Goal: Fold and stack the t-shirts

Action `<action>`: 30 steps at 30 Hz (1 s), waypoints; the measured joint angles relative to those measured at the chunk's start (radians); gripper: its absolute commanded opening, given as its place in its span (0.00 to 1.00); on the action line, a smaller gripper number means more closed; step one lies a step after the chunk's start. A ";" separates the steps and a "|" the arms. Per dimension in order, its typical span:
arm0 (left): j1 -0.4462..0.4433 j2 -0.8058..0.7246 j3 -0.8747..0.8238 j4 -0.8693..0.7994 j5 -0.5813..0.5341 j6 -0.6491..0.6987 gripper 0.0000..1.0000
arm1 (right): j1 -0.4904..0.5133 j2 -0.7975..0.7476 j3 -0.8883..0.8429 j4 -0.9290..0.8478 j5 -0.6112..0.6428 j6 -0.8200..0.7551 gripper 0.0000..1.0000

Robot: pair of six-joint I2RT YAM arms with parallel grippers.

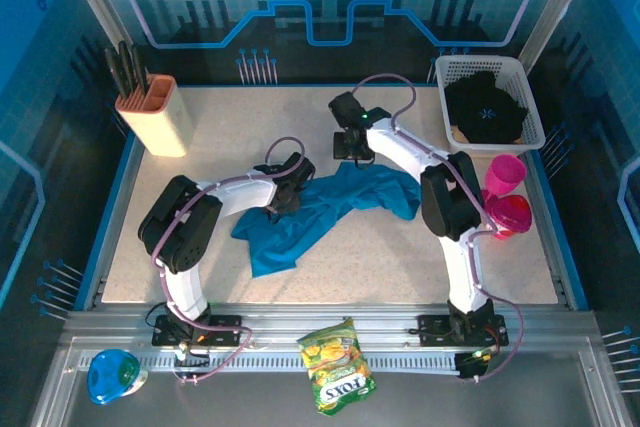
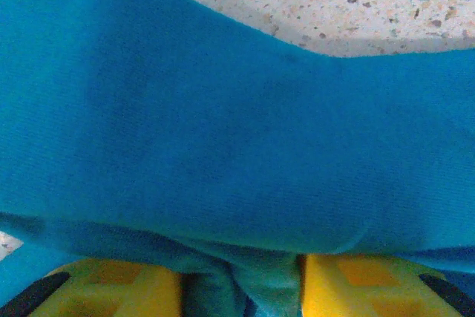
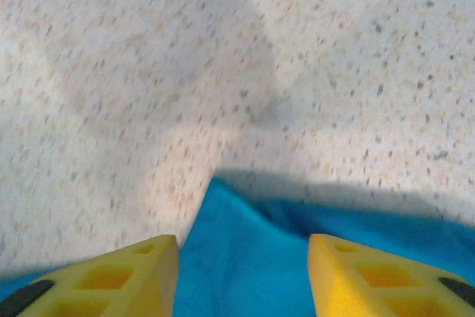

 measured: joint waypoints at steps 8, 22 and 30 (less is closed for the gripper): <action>-0.008 0.000 0.000 0.000 0.000 0.000 0.41 | -0.002 0.166 0.085 -0.041 -0.030 0.000 0.38; -0.012 0.007 0.006 -0.002 0.000 0.000 0.37 | 0.004 0.192 0.140 -0.060 -0.057 -0.005 0.00; -0.017 0.032 0.038 -0.022 -0.006 0.005 0.30 | 0.004 -0.050 -0.034 -0.013 -0.095 -0.038 0.00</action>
